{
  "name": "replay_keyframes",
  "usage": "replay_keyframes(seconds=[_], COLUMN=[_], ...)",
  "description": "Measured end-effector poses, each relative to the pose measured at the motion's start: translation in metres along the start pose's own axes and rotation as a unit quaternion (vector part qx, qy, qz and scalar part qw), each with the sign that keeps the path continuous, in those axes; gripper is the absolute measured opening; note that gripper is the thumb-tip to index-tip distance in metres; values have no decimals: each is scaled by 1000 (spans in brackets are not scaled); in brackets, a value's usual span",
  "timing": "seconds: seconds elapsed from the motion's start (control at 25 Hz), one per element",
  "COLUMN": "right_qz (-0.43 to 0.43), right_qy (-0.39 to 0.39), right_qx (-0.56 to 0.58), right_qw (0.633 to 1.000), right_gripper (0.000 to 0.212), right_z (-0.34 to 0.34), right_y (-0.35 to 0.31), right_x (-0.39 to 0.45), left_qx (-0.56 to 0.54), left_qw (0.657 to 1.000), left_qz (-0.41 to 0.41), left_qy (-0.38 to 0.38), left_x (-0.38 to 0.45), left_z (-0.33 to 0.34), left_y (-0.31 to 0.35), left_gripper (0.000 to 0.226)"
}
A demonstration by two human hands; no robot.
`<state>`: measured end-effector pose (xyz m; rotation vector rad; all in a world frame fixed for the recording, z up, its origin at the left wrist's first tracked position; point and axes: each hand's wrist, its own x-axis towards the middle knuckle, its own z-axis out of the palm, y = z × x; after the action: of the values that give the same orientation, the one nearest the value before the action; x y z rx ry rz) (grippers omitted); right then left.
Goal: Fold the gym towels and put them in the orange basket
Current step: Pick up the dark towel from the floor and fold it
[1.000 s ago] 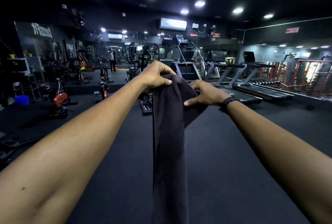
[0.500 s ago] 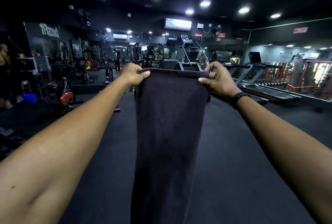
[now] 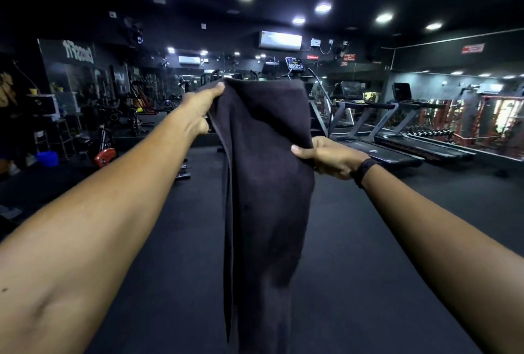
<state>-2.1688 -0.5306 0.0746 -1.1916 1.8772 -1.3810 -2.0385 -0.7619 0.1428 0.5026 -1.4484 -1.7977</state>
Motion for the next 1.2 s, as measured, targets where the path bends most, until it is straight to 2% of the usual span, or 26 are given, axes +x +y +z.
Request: replay_keyframes(seconds=[0.12,0.2,0.28,0.36,0.44,0.52,0.64,0.68,0.8,0.88,0.92,0.96,1.0,1.04,1.08,1.12,1.2], right_qz=[-46,-59,-68,-81,-86,-98,-98,-93,-90,-103,-106,-117,-116,-78,-10,45,109], right_qy=[27,43,62,69,83,92,137,168,262,270,272,252,233,225,204,163,93], right_qx=[192,287,352,389,421,448,450,436,439,448,430,389,320,194,78,-9,-66], right_qw=[980,955,931,915,899,884,877,879,855,846,854,878,911,952,976,985,987], right_gripper=[21,23,23,25,30,36,44,46,45,35,24,24,49,91,125,143,134], right_z=[2,6,12,18,18,14,2,-2,-21,-30,-34,-37,-37,-38,-34,-33,-31], right_y=[-20,-32,-43,-52,-55,-54,-51,-49,-42,-38,-35,-30,-24,-13,-3,10,33], right_x=[12,19,25,28,33,38,43,45,47,41,36,31,27,26,24,27,36], left_qx=[-45,-51,-9,25,66,83,66,86,238,195,129,67,18,-13,-33,-46,-53], left_qw=[998,996,989,972,953,926,904,903,894,914,933,947,958,964,970,976,984], left_qz=[-24,-69,-147,-221,-251,-268,-213,-190,-104,-72,-61,-54,-48,-40,-33,-29,-33], left_qy=[39,23,3,-74,-157,-254,-365,-376,-365,-348,-331,-309,-284,-261,-238,-213,-164], left_x=[2,-4,-6,-9,-15,-34,-58,-61,-50,-46,-45,-45,-44,-43,-41,-40,-37], left_z=[-12,-18,-29,-41,-42,-34,-23,-22,-22,-16,-11,-3,4,11,18,25,35], left_y=[-5,-18,-42,-70,-92,-105,-110,-112,-121,-117,-110,-101,-91,-81,-73,-67,-58], left_gripper=[19,43,86,124,132,122,92,86,79,51,32,17,12,11,10,10,13])
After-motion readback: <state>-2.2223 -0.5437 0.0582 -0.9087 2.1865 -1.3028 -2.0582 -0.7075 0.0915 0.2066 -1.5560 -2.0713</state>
